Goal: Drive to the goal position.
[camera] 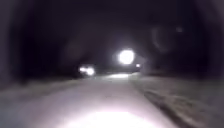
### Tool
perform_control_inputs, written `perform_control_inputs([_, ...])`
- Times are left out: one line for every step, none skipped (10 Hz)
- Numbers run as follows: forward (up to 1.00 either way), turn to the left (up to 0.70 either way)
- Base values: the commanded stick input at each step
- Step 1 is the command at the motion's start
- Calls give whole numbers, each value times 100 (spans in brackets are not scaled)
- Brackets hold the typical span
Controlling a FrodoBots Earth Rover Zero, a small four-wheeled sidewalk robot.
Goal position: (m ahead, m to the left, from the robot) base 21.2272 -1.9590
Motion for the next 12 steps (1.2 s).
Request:
perform_control_inputs([100,0])
perform_control_inputs([100,-13])
perform_control_inputs([100,-22])
perform_control_inputs([100,-33])
perform_control_inputs([100,-40])
perform_control_inputs([100,-40])
perform_control_inputs([100,-2])
perform_control_inputs([100,0])
perform_control_inputs([100,0])
perform_control_inputs([100,0])
perform_control_inputs([100,0])
perform_control_inputs([100,0])
